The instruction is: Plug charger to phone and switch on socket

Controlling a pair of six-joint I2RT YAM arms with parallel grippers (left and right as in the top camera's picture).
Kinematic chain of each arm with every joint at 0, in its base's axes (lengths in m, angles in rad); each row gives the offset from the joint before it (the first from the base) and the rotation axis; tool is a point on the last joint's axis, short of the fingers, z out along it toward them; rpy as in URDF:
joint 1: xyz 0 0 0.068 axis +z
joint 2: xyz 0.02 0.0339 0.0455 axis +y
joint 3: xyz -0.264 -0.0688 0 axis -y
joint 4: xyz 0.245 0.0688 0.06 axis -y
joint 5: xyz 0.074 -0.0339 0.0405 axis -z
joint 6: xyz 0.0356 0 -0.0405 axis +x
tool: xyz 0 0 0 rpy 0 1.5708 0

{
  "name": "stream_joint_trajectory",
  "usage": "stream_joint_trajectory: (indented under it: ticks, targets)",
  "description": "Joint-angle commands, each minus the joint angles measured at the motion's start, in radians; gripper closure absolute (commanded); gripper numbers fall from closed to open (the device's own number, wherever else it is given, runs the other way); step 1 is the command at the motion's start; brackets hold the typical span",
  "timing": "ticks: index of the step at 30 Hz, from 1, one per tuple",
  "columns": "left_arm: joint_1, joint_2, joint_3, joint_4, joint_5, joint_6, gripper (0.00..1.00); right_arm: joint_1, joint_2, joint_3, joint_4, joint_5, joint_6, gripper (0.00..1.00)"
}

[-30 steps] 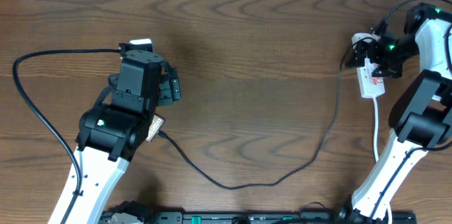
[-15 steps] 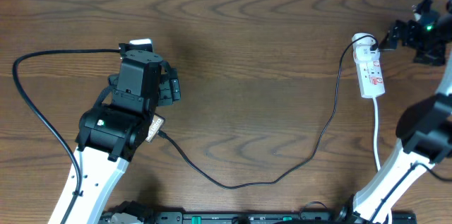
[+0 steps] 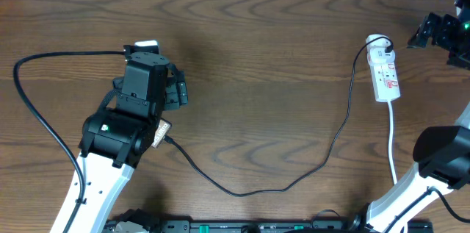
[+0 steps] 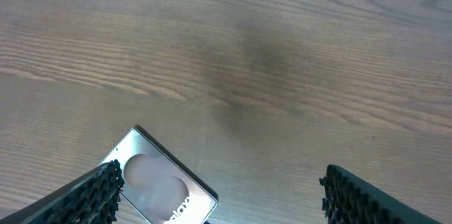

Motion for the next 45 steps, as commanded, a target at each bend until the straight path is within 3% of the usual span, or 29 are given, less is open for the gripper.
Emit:
stream_joint_trajectory:
  ticks: [1,23,34,39,45]
  targets:
    - [-0.003,-0.001,0.005,-0.002,-0.016,0.009,0.11,0.003,0.002,0.008,-0.002,0.004,0.019,0.01]
    - [-0.003,-0.010,0.005,-0.056,-0.016,0.009,0.11,0.003,0.002,0.008,-0.001,0.004,0.019,0.01]
    - [-0.003,-0.134,-0.032,-0.135,-0.016,0.008,0.11,0.003,0.002,0.008,-0.002,0.004,0.019,0.01]
    - [-0.003,-0.238,-0.120,-0.067,-0.006,0.005,0.11,0.003,0.002,0.008,-0.001,0.004,0.019,0.01]
    - [-0.003,-0.405,-0.331,0.199,0.040,0.004,0.11,0.003,0.002,0.008,-0.001,0.004,0.019,0.01]
